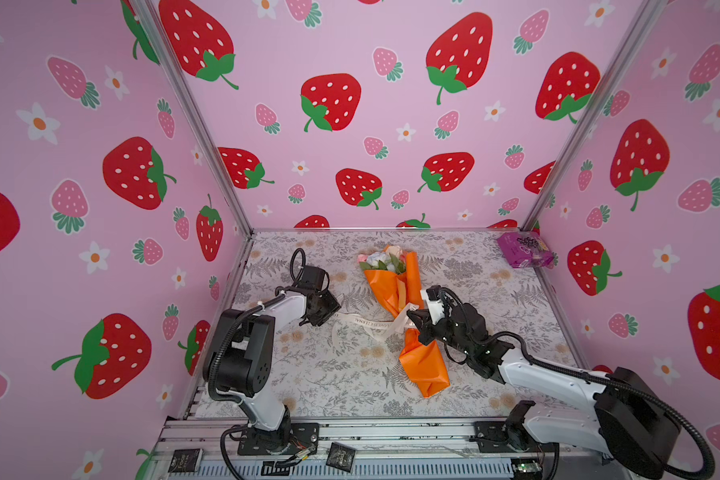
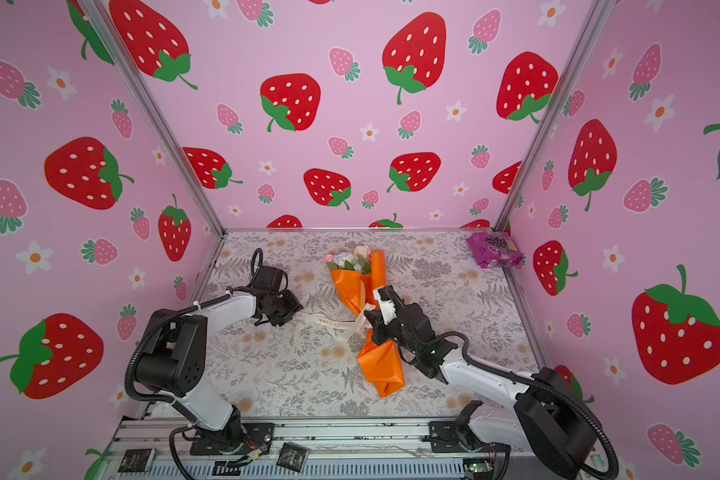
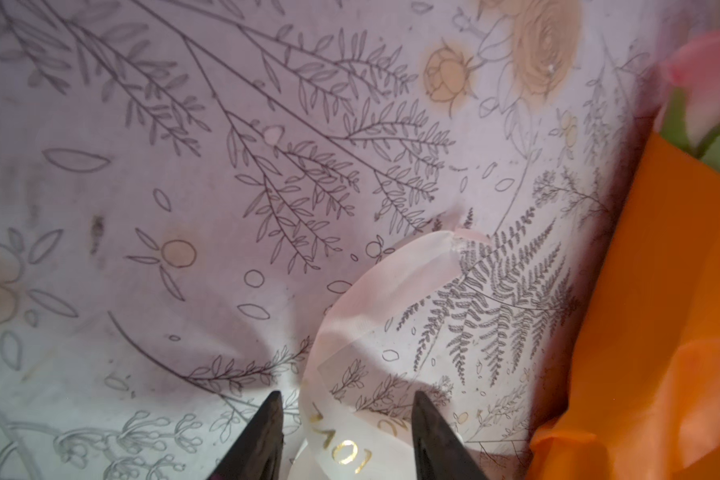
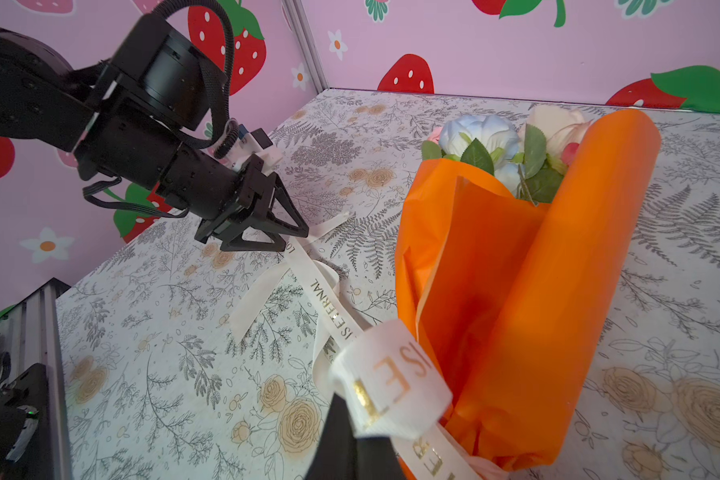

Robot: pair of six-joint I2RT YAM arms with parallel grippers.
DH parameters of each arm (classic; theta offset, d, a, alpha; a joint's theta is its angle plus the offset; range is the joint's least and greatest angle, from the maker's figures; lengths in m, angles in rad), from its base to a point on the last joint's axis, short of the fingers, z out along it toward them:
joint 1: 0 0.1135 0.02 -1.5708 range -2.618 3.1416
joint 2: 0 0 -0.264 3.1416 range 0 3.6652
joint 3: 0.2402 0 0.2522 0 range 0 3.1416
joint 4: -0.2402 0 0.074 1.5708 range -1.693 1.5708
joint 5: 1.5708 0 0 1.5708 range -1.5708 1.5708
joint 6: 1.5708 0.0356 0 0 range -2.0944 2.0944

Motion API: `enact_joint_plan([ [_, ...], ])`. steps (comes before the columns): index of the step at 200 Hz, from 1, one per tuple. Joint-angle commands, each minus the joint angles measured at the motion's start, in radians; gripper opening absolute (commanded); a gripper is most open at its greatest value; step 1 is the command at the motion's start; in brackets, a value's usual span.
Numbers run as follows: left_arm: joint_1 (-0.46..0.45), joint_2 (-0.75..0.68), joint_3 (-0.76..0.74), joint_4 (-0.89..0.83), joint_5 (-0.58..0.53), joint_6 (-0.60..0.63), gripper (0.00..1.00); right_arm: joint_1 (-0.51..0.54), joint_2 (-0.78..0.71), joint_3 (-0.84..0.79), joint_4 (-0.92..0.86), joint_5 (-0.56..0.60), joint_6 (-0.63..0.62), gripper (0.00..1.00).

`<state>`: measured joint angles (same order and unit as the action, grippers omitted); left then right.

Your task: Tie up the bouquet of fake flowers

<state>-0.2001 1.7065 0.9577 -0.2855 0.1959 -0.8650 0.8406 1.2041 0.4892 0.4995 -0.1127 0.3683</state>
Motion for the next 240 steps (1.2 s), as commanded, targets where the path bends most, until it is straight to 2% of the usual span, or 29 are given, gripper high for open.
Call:
enact_joint_plan([
  [1,0.005,0.027,0.055,-0.006,0.005,0.006,0.48,0.006,0.003,0.027,-0.003,-0.002,-0.009,0.0],
  [13,0.005,0.041,0.054,-0.009,-0.005,0.006,0.45,0.005,-0.003,0.025,-0.004,0.004,-0.011,0.0],
  [29,0.005,0.059,0.053,-0.005,-0.002,0.01,0.35,0.005,-0.009,0.022,-0.007,0.014,-0.012,0.0],
  [42,0.005,0.059,0.051,0.0,0.015,0.006,0.21,0.005,-0.015,0.019,-0.013,0.026,-0.01,0.0],
  [58,0.005,0.029,0.045,0.014,0.038,0.004,0.08,0.005,-0.017,0.018,-0.021,0.035,-0.006,0.0],
  [65,0.007,0.009,0.05,0.01,0.055,0.006,0.07,0.005,-0.018,0.018,-0.025,0.04,-0.003,0.0],
  [70,0.007,-0.01,0.056,0.002,0.064,0.01,0.0,0.005,-0.018,0.02,-0.028,0.045,-0.002,0.0],
  [98,0.004,-0.178,0.096,-0.079,0.095,0.04,0.0,0.004,-0.005,0.063,-0.092,0.074,0.011,0.0],
  [122,0.004,-0.345,0.116,-0.182,0.07,0.055,0.0,0.004,0.007,0.102,-0.125,0.071,0.006,0.0],
  [162,-0.025,-0.516,0.074,-0.291,0.147,0.022,0.0,0.003,0.005,0.155,-0.142,0.064,-0.003,0.0],
  [185,-0.082,-0.62,0.059,-0.337,0.114,-0.025,0.0,0.002,0.022,0.204,-0.209,0.112,-0.008,0.0],
  [205,-0.135,-0.676,0.051,-0.329,0.115,-0.056,0.0,-0.001,0.042,0.235,-0.241,0.094,-0.03,0.0],
  [221,-0.226,-0.695,0.059,-0.329,0.057,-0.038,0.0,-0.003,0.052,0.252,-0.26,0.086,-0.024,0.0],
  [240,-0.378,-0.691,0.051,-0.258,-0.017,-0.012,0.0,-0.011,0.057,0.253,-0.262,0.054,-0.009,0.0],
])
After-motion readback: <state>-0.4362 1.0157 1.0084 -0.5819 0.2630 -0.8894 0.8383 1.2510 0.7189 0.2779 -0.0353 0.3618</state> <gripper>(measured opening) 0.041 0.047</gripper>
